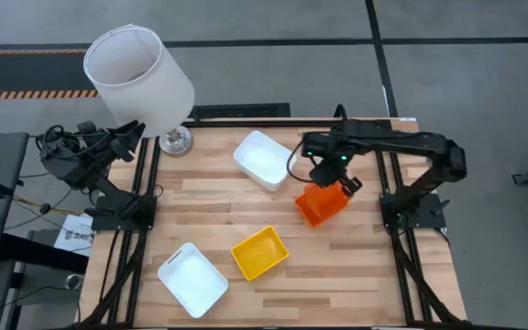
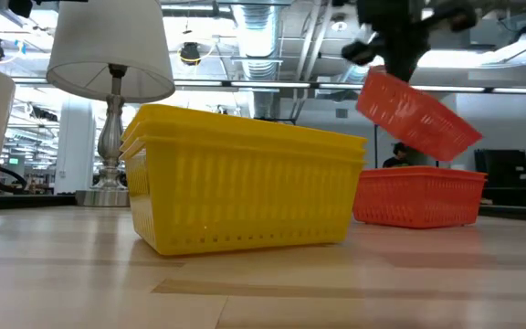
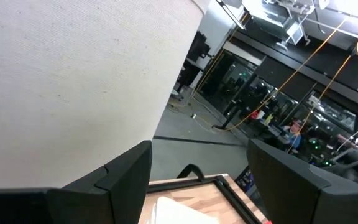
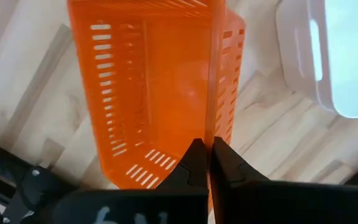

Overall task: Stack baskets by color
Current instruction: Stack the bottom orange bin on the top orange bins, then stack the bottom white bin on the top white bins

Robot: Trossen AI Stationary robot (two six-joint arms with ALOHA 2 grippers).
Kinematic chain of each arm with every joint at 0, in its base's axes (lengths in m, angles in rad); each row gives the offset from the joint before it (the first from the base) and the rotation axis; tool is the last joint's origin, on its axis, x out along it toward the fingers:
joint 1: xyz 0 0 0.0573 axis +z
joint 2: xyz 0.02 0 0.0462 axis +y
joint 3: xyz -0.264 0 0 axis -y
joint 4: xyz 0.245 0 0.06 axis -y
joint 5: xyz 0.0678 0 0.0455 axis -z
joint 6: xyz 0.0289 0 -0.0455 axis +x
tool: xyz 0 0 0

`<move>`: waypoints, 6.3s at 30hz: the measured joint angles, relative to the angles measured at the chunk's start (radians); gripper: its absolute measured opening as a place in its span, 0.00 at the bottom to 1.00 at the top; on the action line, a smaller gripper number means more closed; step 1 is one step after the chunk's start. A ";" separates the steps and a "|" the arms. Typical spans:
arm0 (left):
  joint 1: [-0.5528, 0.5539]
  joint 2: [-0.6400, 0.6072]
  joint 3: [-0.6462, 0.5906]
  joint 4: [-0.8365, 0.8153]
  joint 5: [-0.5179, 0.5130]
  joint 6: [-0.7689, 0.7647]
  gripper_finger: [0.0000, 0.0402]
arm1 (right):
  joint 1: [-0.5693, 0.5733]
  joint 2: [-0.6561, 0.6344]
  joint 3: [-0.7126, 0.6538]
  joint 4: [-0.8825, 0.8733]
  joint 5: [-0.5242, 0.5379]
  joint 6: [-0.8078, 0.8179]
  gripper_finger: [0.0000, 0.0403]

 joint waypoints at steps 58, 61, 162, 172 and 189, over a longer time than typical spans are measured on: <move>0.000 0.000 0.000 -0.003 0.008 -0.010 0.63 | 0.016 0.174 0.000 -0.034 -0.056 -0.191 0.26; 0.000 0.000 0.000 -0.003 0.010 -0.010 0.63 | 0.016 0.174 0.000 -0.001 -0.055 -0.161 0.30; -0.093 1.057 -0.027 -0.283 1.056 -1.364 0.61 | 0.315 0.237 0.222 0.395 -0.225 0.924 0.16; 0.068 0.825 -0.027 -0.362 1.225 -0.996 0.61 | 0.301 0.237 0.207 0.733 -0.181 0.925 0.16; -0.304 0.996 -0.027 0.326 1.376 -1.290 0.61 | 0.298 0.237 0.207 0.684 -0.179 0.917 0.16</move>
